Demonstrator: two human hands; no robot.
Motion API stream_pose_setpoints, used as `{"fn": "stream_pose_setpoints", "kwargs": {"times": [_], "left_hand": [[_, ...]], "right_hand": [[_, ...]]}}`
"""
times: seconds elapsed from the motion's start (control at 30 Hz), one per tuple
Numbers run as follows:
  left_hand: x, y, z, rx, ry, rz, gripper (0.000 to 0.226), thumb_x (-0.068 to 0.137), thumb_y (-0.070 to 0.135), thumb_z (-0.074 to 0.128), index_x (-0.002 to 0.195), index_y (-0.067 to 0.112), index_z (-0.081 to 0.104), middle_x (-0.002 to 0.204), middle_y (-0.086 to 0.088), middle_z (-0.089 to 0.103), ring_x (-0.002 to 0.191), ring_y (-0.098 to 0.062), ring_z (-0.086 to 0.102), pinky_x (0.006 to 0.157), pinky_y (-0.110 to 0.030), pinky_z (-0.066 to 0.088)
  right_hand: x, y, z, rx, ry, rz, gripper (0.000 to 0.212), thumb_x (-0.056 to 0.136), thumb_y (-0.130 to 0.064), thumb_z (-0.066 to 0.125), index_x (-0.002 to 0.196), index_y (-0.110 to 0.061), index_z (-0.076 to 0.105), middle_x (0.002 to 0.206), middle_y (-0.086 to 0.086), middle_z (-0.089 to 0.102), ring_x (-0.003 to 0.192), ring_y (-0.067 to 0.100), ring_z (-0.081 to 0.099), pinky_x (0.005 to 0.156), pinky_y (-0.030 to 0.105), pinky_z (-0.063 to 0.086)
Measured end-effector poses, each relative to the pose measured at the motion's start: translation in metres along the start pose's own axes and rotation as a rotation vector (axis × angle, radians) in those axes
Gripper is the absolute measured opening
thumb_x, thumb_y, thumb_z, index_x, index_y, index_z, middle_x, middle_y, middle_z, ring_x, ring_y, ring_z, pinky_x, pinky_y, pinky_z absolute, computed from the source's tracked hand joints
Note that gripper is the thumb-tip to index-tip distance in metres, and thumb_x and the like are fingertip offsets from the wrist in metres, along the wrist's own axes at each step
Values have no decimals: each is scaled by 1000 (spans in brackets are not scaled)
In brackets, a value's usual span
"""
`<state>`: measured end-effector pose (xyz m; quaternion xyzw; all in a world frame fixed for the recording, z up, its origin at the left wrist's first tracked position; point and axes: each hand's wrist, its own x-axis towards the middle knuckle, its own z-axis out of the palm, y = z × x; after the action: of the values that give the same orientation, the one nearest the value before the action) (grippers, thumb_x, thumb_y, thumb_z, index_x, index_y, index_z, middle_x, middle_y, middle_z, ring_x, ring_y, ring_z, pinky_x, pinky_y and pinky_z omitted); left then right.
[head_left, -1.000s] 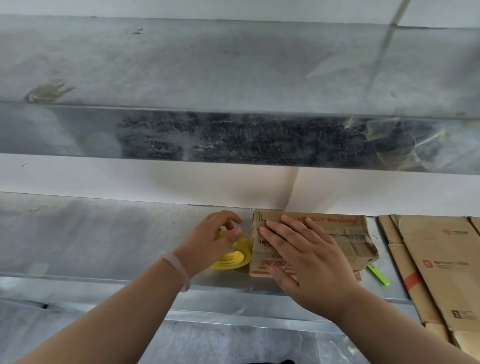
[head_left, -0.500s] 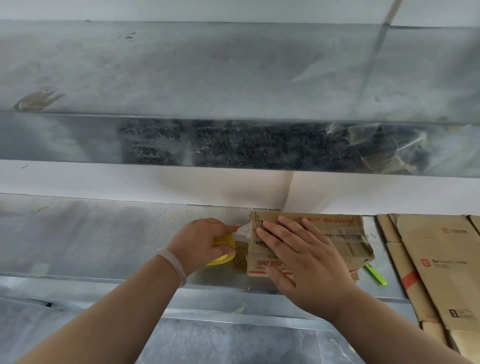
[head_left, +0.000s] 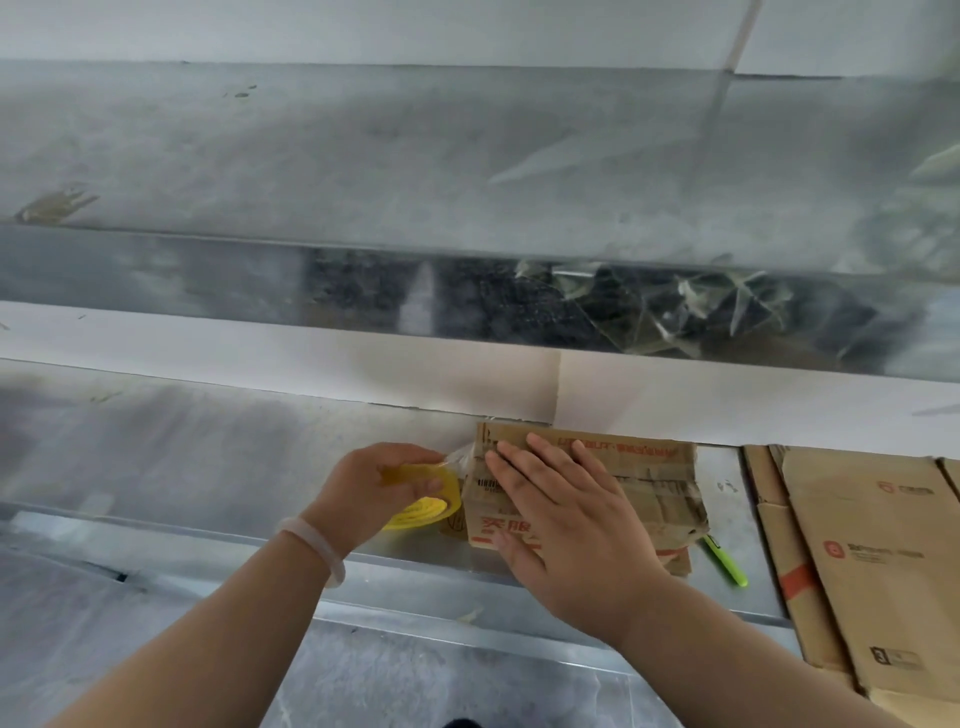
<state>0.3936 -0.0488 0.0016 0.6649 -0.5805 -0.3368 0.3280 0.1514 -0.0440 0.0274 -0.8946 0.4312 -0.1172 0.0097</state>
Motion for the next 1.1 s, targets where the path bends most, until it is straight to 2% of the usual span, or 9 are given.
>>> {"fn": "stream_pose_setpoints", "kwargs": {"times": [0.13,0.27,0.4,0.53,0.6,0.67,0.77,0.97,1.1], "left_hand": [[1,3,6,80,-46,24,26,75,27,80,95,41,74,101,20,68,96,4,62,90,-17,48],[3,11,12,145,-91,99,15,79,24,75,86,37,76,95,26,65,92,4,62,89,-18,49],[7,10,17,224,-91,142,11,84,22,70,85,29,78,93,27,63,89,2,61,85,-21,51],[8,2,17,261,-81,244,10,86,27,68,86,30,77,91,34,61,90,8,59,82,-15,48],[8,-3,16,249,-106,292,10,86,28,68,89,30,77,93,33,62,92,10,58,84,-12,46],[9,-5,12,225,-126,311,11,87,29,68,92,31,77,96,34,62,95,10,58,86,-9,42],[11,-8,6,225,-164,320,13,86,31,68,96,36,76,96,39,58,98,17,52,87,-2,34],[14,-11,3,188,-219,324,22,85,39,69,106,36,72,100,23,68,95,7,58,87,-13,45],[13,-8,-1,108,-221,309,11,81,39,71,92,43,70,85,29,66,85,7,60,76,-16,47]], "right_hand": [[-2,5,-1,53,-33,-8,63,92,-56,35,146,-25,41,151,-8,43,142,12,35,118,37,13],[-6,5,-2,133,-2,14,60,93,-51,39,148,-27,36,153,-8,38,142,11,32,119,33,11],[-17,18,-14,262,316,6,44,95,-32,46,138,-19,46,140,2,51,131,19,45,116,37,29],[-57,42,-14,423,738,623,33,96,-19,39,126,-16,53,123,-1,49,119,17,46,105,39,37],[-65,59,-3,460,477,1022,37,100,-17,36,136,-21,47,131,-4,44,129,22,40,110,43,33],[-63,73,14,325,-15,1146,46,98,-12,37,143,-21,41,140,1,43,130,26,39,108,41,33],[-59,84,40,109,-220,1158,38,90,-5,38,121,-18,55,99,-3,44,104,25,50,83,35,43],[-71,66,48,156,0,1295,35,89,1,39,118,-4,57,115,15,51,107,31,50,85,36,42],[-88,14,26,510,619,1487,27,97,-14,42,123,-15,47,118,19,56,96,34,54,79,43,45]]}}
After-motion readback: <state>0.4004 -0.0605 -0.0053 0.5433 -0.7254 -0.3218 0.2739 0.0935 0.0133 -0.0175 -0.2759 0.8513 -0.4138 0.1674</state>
